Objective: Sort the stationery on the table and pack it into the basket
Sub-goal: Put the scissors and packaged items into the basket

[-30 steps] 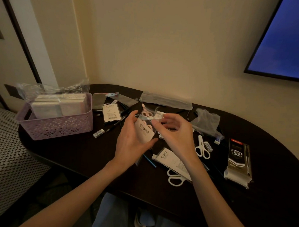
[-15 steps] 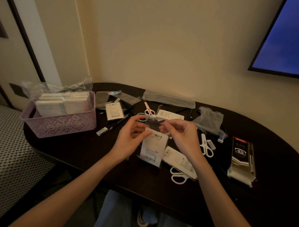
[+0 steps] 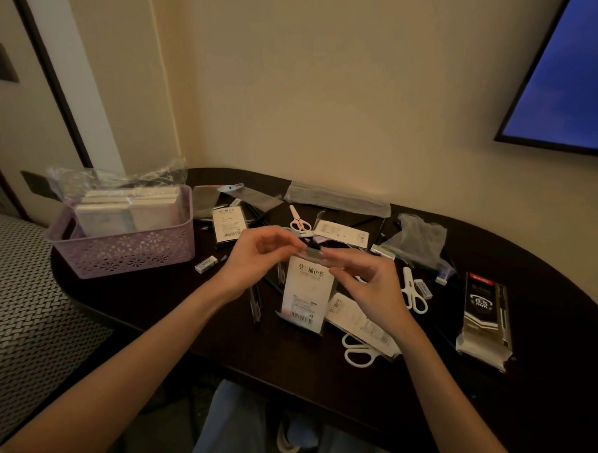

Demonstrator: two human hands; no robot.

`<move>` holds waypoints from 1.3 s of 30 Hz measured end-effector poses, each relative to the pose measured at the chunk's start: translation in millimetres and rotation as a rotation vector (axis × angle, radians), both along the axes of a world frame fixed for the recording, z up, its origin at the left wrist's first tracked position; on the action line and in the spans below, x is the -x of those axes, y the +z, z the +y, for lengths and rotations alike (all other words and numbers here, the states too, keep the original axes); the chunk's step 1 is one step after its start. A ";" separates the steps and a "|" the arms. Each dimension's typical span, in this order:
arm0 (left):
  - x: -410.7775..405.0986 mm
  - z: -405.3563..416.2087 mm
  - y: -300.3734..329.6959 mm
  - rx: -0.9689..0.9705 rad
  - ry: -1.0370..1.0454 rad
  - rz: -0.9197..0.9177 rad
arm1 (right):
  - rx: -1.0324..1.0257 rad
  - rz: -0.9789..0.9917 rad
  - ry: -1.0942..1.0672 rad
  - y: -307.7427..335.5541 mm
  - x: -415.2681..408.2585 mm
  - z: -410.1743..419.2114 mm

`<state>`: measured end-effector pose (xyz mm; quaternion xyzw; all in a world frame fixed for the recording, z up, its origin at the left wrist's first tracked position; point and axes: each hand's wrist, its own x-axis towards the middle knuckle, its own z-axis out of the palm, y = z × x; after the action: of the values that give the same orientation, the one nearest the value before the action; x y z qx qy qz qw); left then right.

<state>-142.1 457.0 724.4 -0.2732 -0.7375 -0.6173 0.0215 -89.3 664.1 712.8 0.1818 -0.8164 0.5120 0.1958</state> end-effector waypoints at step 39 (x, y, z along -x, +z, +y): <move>-16.3 -75.6 43.5 -0.119 0.294 0.028 | -0.156 -0.026 0.092 90.3 56.6 -88.9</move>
<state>-125.7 381.4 767.9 -0.1689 -0.7314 -0.6461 0.1379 -145.9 575.2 803.1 0.2273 -0.8471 0.4574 0.1467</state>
